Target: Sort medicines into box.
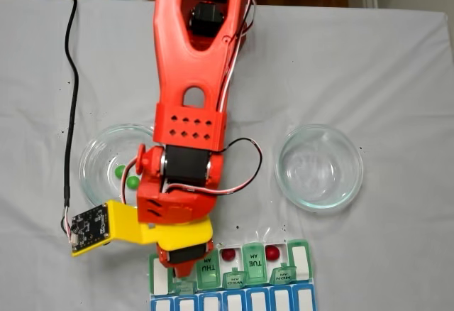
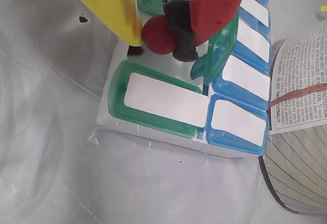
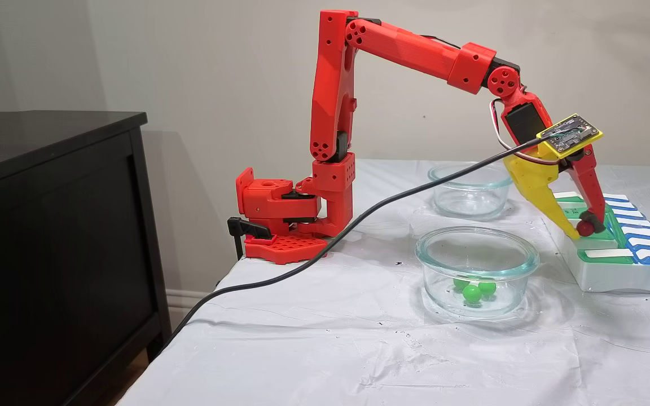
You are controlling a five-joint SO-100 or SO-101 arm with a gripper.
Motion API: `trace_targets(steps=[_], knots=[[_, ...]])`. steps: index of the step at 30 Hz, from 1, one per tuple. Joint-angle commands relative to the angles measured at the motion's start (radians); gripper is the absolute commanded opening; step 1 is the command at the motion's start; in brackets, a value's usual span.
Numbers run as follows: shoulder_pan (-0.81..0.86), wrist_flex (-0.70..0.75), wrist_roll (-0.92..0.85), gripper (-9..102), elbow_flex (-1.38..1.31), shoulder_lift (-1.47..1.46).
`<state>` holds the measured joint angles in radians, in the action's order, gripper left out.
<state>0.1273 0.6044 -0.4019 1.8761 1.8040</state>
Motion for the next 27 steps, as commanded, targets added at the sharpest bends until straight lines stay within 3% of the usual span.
trace_targets(steps=[1, 5, 11, 18, 21, 24, 27], knots=[[0.003, -0.038, 0.023, 0, -0.130, -0.003], [0.002, -0.021, 0.018, 0, -0.153, -0.029], [-0.003, 0.006, 0.032, 22, -0.163, -0.038], [-0.012, 0.064, 0.003, 23, -0.146, 0.006], [0.000, 0.121, -0.018, 19, -0.169, 0.041], [0.025, 0.227, -0.080, 3, -0.230, 0.087], [0.049, 0.391, -0.186, 0, -0.334, 0.109]])
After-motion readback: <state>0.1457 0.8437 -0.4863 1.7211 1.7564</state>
